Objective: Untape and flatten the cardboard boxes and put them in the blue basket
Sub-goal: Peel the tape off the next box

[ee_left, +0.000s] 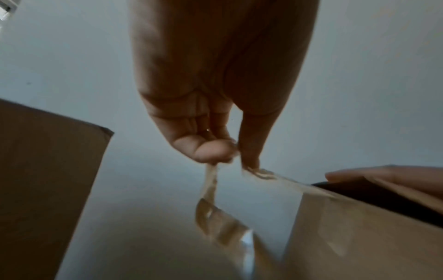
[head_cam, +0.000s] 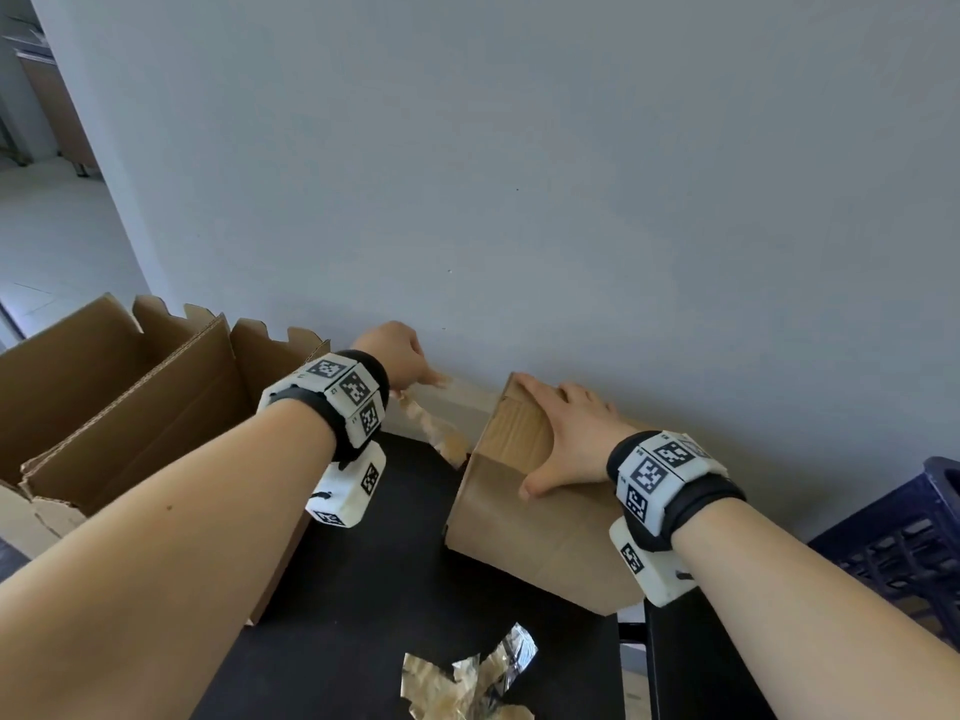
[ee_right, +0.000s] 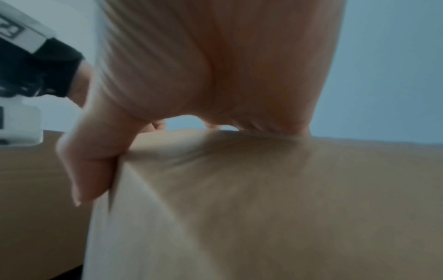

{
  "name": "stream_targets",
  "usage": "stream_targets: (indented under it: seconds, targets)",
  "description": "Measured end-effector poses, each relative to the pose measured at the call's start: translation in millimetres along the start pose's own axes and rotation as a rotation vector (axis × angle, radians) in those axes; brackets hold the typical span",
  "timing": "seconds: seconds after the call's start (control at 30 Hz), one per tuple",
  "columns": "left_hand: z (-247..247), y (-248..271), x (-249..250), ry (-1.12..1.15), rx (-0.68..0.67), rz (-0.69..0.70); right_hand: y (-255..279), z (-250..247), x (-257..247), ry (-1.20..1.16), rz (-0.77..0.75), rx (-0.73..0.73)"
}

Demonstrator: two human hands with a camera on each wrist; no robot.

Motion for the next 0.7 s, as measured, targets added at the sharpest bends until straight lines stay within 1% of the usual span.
stream_targets:
  seconds: [0.17, 0.23, 0.33, 0.4, 0.47, 0.57, 0.63, 0.7]
  targets:
    - [22.2, -1.8, -3.6, -0.097, -0.017, -0.042, 10.4, -7.1, 6.5, -0.058, 0.012, 0.015]
    - [26.0, -4.4, -9.0, -0.188, 0.007, -0.056, 15.4, -4.3, 12.0, -0.070, 0.017, 0.007]
    - [20.4, -5.5, -26.2, -0.329, 0.052, -0.116, 24.8, -6.7, 28.5, -0.125, 0.069, 0.019]
    - [17.4, -6.0, -38.9, -0.347, 0.047, -0.166, 32.0, -13.6, 42.2, -0.134, 0.119, 0.048]
    - [24.6, -6.5, -41.2, -0.314, -0.009, -0.179, 36.7, -20.7, 50.0, -0.111, 0.149, 0.073]
    - [55.9, -5.3, -28.4, -0.159, -0.182, -0.139, 36.5, -28.7, 43.7, -0.100, 0.134, 0.106]
    - [74.3, -0.9, -18.3, -0.125, -0.282, -0.099, 34.5, -31.9, 36.8, -0.111, 0.122, 0.132]
    - [85.0, 1.8, -17.3, -0.111, -0.316, -0.082, 33.4, -32.6, 34.3, -0.116, 0.122, 0.146]
Point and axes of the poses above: each hand's wrist, its own y-axis away from the middle knuckle, its own z-axis out of the palm, x = y × z, the point moved 6 cm from there along -y, towards the middle knuckle, and after that the axes turned 3 degrees about -x, right-handed, at the moved point
